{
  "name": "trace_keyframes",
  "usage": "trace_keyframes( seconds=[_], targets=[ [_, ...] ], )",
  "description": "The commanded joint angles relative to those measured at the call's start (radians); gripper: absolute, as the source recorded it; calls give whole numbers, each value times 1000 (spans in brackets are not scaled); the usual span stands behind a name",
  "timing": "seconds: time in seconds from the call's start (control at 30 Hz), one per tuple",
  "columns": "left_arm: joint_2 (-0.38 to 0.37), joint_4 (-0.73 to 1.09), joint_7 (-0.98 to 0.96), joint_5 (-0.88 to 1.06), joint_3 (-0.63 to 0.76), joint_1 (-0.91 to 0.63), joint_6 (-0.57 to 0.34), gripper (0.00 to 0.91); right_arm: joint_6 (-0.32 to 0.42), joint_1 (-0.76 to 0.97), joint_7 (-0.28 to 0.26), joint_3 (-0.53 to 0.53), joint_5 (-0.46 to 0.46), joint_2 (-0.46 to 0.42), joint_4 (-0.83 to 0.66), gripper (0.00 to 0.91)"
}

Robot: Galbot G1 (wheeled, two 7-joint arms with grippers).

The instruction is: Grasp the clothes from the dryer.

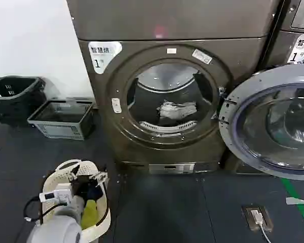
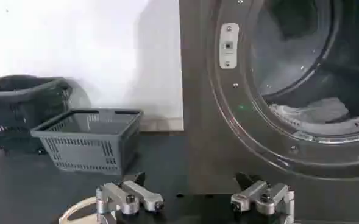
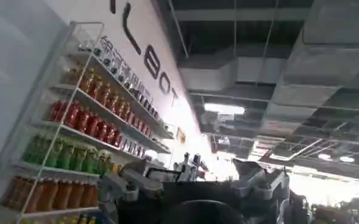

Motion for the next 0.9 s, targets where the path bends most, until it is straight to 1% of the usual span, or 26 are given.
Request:
trace_keyframes(
  seconds=[0.03, 0.1, 0.13, 0.2, 0.3, 0.47, 0.67, 0.9],
  targets=[
    [0, 1, 2, 3, 0, 2, 49, 907, -1, 0, 23, 0, 0, -1, 1, 907],
    [0, 3, 2, 3, 0, 2, 49, 907, 62, 0, 12, -8, -1, 1, -15, 907],
    [-1, 4, 2, 4, 0, 0, 49, 907, 76, -1, 13, -12, 1, 1, -23, 907],
    [-2, 3, 2, 4, 1, -1, 49, 907, 73, -1, 15, -17, 2, 4, -26, 907],
    [-2, 2, 2, 3, 1, -2, 49, 907, 88, 5, 8, -19, 3, 3, -31, 907],
    [-2, 0, 2, 3, 1, -2, 49, 907, 74, 6, 11, -22, 31, 2, -22, 907],
    [-3, -4, 1, 2, 4, 1, 49, 907, 64, 10, 25, -26, 36, 5, -19, 907],
    [-6, 0, 1, 1, 6, 2, 49, 907, 55, 13, 27, -25, 46, 5, -15, 907]
  ],
)
